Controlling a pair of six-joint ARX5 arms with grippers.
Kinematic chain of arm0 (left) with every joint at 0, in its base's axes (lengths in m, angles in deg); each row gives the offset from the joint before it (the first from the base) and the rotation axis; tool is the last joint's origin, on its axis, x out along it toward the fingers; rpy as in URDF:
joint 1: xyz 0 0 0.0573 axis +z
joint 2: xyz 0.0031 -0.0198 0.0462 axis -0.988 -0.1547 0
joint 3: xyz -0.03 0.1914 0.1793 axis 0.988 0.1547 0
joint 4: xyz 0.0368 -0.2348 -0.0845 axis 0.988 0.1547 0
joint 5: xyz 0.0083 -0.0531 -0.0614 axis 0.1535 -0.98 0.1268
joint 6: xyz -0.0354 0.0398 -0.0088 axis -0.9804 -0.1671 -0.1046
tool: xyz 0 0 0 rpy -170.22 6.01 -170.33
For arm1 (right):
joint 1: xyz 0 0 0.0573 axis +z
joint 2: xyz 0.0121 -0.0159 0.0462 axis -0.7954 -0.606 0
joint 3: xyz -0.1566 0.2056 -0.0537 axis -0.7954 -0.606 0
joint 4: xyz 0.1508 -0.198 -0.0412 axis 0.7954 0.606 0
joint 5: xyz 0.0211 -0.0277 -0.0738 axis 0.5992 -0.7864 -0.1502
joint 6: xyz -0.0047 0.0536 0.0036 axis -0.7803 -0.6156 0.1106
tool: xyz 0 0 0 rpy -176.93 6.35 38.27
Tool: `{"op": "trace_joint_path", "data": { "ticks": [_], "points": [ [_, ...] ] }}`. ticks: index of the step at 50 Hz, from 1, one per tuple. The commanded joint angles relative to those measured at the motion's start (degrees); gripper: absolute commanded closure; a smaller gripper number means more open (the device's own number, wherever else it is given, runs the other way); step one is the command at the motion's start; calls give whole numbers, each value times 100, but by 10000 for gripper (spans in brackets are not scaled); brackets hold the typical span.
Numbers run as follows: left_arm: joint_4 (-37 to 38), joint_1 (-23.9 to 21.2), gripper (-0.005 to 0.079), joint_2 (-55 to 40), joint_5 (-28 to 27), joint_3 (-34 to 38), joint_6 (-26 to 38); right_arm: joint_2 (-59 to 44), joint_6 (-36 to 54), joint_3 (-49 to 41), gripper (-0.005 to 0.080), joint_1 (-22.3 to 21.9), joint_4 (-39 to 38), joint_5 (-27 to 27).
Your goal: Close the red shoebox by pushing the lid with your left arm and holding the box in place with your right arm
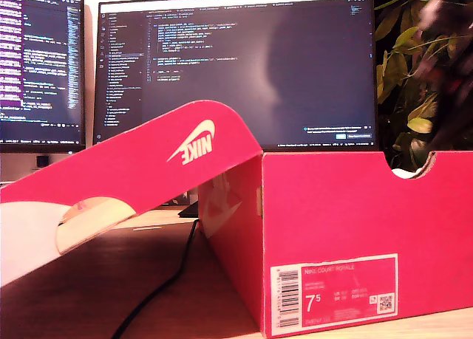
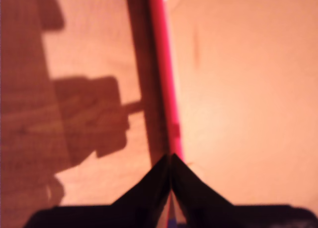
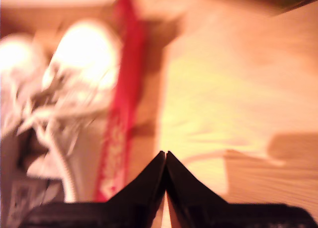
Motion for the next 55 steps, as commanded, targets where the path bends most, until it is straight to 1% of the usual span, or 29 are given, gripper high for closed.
{"op": "trace_joint_path", "data": {
  "ticks": [1,12,20,28,36,44,55],
  "points": [
    [48,22,761,-127,31,-11,87,-190,59,68,764,96,-68,17],
    [256,22,761,-286,293,-11,129,-557,162,70,764,269,-138,17],
    [262,22,761,-424,262,-9,127,-566,164,70,764,332,-208,17],
    [199,20,761,-706,72,-11,175,-566,164,70,764,446,-216,20],
    [-61,9,761,-990,-114,-9,170,-566,164,70,764,595,-221,17],
    [-369,-70,761,-1329,-136,-9,168,-566,164,70,764,693,-243,9],
    [-1084,-251,761,-1585,-192,-9,96,-566,162,70,765,697,-236,-11]
  ]
}}
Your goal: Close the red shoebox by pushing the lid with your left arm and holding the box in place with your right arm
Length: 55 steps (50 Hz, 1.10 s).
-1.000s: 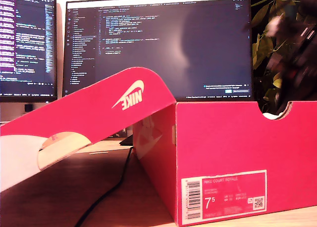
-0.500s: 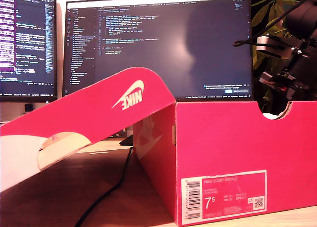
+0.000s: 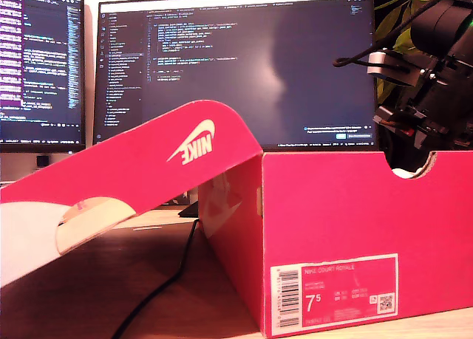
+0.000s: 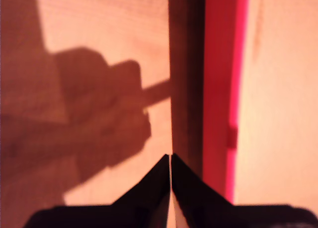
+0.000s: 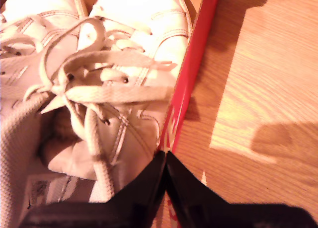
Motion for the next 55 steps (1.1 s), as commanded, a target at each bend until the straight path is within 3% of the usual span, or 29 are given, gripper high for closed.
{"op": "trace_joint_path", "data": {
  "ticks": [1,12,27,43,55],
  "points": [
    [-173,-52,761,-22,-31,-7,-46,-46,11,70,765,63,-33,31],
    [-831,-160,762,-57,-94,-7,-334,-46,11,70,764,63,-46,-59],
    [-1292,-223,761,-243,-732,-7,-636,-46,13,70,764,66,-35,-116],
    [-1266,-214,762,7,-1309,-20,-717,-46,15,68,764,129,48,-107],
    [-1043,-190,761,708,-1373,-264,-791,-46,20,70,764,455,57,-107]
  ]
}}
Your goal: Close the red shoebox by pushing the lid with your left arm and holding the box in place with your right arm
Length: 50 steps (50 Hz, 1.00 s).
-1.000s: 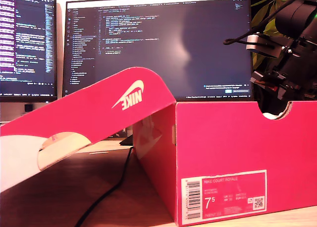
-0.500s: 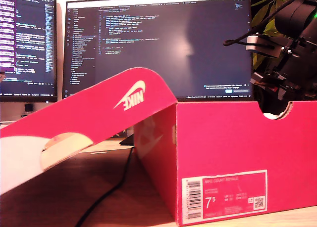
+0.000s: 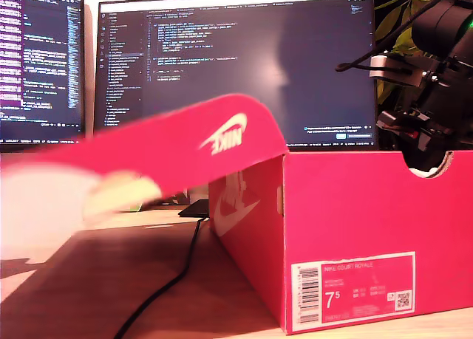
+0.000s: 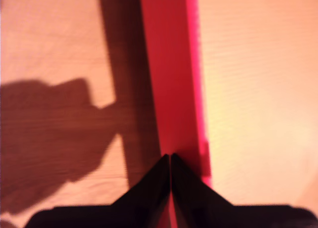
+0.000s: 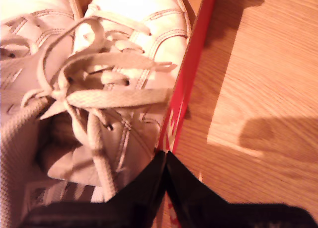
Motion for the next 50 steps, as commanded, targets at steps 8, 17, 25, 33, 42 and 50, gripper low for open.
{"op": "trace_joint_path", "data": {
  "ticks": [8,17,25,33,42,50],
  "points": [
    [247,-125,762,627,-219,-588,-31,-46,13,59,764,535,70,205],
    [466,-125,761,885,-216,-955,-26,-48,9,57,764,767,85,205],
    [619,-146,761,898,-225,-1086,-22,-46,-63,57,764,1040,17,208],
    [625,-238,761,898,-313,-1134,-9,-46,-258,59,764,1403,-55,208],
    [627,-378,761,898,-562,-1362,-63,-46,-382,59,764,1746,-136,208],
    [621,-577,761,898,-579,-1615,-122,-46,-535,57,764,1902,-208,208]
  ]
}}
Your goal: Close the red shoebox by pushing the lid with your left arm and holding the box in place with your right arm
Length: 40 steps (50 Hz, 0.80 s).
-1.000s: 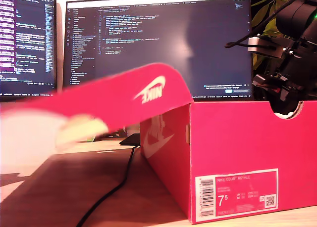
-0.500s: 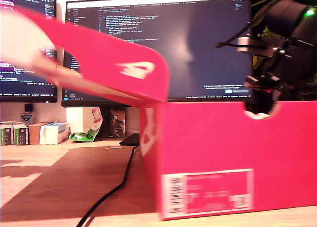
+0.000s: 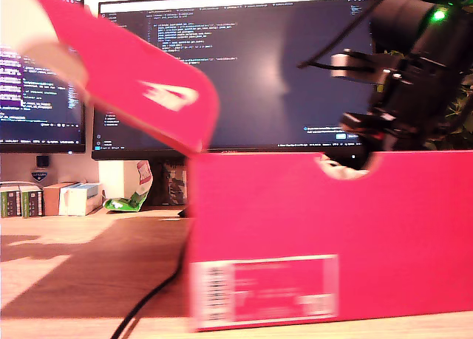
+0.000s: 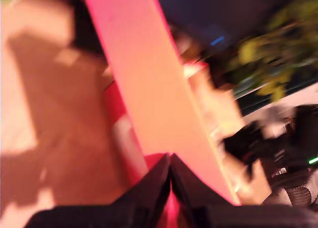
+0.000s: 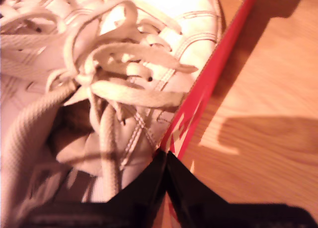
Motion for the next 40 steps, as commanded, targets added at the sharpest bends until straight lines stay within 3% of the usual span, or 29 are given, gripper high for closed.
{"op": "trace_joint_path", "data": {
  "ticks": [1,16,27,40],
  "points": [
    [240,-520,762,-160,-136,264,-11,-50,-72,24,764,719,-216,629],
    [-160,-914,762,-160,-114,74,-337,-48,-284,44,764,577,-282,490],
    [-817,-1311,762,-160,52,66,-778,-37,-249,376,764,44,33,-767],
    [-1574,-1788,761,-162,444,55,-1012,70,-267,1226,764,-632,315,-1067]
  ]
}}
